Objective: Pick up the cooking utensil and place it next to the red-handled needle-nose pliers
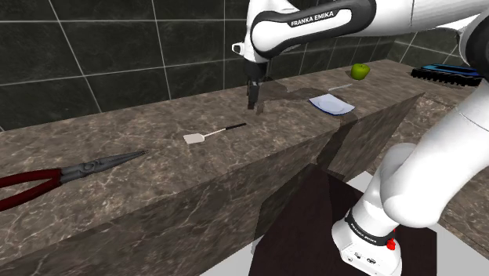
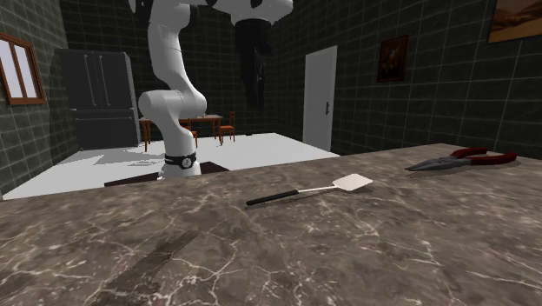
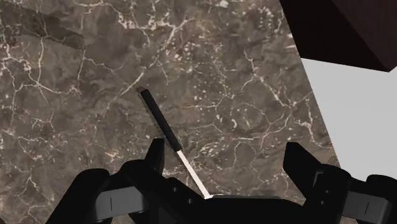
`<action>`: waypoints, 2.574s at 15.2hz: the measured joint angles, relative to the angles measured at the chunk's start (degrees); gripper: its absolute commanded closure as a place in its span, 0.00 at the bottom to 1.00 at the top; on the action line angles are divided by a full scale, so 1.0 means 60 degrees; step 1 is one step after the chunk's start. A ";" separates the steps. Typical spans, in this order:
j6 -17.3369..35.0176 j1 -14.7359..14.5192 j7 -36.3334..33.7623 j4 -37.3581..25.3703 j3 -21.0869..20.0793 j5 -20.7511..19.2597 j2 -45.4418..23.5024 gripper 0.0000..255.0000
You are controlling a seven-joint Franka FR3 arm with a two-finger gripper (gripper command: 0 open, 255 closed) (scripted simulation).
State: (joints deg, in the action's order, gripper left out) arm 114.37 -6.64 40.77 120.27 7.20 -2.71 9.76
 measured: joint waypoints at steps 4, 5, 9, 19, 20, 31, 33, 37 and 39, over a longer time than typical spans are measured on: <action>0.0261 -0.0169 0.1298 -0.0945 -0.0007 0.0112 -0.1482 0.00; 0.0343 -0.0211 0.1581 -0.1149 -0.0044 0.0129 -0.1842 0.00; 0.0528 -0.0301 0.2747 -0.2100 -0.0206 0.0156 -0.3248 0.00; 0.1085 -0.0343 0.3970 -0.3139 -0.0481 0.0077 -0.5139 0.00; 0.1200 -0.0332 0.3983 -0.3076 -0.0478 0.0080 -0.5191 0.00; 0.1380 -0.0330 0.3978 -0.2992 -0.0481 0.0082 -0.5284 1.00; 0.1380 -0.0330 0.3978 -0.2992 -0.0481 0.0082 -0.5283 1.00; 0.1380 -0.0330 0.3978 -0.2992 -0.0480 0.0081 -0.5283 1.00; 0.1344 -0.0330 0.3981 -0.2991 -0.0479 0.0080 -0.5247 1.00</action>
State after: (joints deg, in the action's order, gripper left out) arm 122.43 -8.61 64.65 102.32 4.33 -2.23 -21.72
